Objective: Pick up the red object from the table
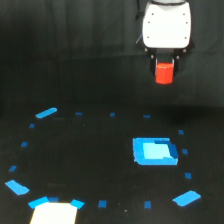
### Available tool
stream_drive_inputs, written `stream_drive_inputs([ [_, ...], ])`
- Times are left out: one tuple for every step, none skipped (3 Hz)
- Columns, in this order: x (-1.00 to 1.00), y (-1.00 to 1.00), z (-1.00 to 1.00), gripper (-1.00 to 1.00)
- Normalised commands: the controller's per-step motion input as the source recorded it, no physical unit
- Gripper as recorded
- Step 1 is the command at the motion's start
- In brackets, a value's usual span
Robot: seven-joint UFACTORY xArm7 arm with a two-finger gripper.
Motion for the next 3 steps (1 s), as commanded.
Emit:
stream_drive_inputs([
  [0.1, 0.0, 0.06, -1.0],
  [0.02, -0.25, -0.05, -1.0],
  [0.09, 0.01, 0.49, -1.0],
])
